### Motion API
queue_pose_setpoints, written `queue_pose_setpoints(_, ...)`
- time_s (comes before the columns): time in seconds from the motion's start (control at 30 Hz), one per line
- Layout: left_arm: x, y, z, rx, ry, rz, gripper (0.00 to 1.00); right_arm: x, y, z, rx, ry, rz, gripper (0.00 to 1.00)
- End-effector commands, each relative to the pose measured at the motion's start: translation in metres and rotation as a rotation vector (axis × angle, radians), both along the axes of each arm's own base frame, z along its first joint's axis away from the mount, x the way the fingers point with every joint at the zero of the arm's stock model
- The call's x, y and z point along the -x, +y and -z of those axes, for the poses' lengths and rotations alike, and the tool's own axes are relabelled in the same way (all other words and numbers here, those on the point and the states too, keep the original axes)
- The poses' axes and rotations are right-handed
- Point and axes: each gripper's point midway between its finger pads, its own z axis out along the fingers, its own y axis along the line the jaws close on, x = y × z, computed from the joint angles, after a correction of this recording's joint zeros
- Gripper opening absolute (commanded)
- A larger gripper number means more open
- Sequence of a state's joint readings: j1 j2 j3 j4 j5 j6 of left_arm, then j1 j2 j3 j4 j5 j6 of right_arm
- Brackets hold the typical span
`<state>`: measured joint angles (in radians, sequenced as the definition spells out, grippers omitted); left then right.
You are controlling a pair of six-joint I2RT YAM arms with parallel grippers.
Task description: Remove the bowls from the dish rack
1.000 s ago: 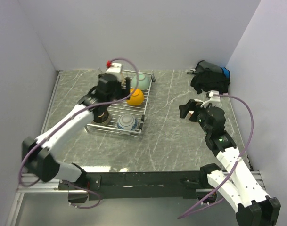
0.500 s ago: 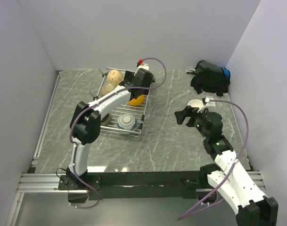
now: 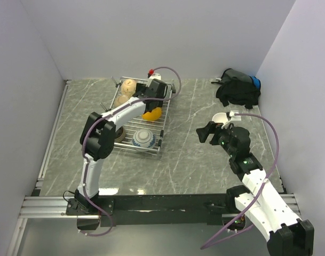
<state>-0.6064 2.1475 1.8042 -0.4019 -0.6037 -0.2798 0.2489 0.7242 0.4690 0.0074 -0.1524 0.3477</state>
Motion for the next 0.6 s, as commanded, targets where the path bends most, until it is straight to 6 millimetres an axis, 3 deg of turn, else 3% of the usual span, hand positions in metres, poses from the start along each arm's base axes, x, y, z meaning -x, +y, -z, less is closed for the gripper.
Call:
queue_pose_setpoints(0.0, 0.029, 0.027, -0.007, -0.014, 0.016, -0.054, 0.94, -0.002, 0.003, -0.012, -0.004, -0.048, -0.02, 1.0)
queue_pose_setpoints(0.23, 0.043, 0.07, -0.027, -0.05, -0.014, -0.132, 0.94, 0.0, 0.007, -0.013, -0.009, -0.048, -0.042, 1.0)
queue_pose_setpoints(0.3, 0.042, 0.076, -0.04, -0.053, -0.034, -0.15, 0.95, 0.0, 0.007, -0.014, -0.011, -0.046, -0.043, 1.0)
queue_pose_setpoints(0.43, 0.051, 0.067, -0.061, -0.047, -0.047, -0.113, 1.0, 0.002, 0.007, -0.016, -0.014, -0.048, -0.046, 1.0)
queue_pose_setpoints(0.57, 0.067, 0.037, -0.067, -0.074, -0.02, -0.058, 0.99, 0.004, 0.007, -0.015, -0.019, -0.049, -0.051, 1.0)
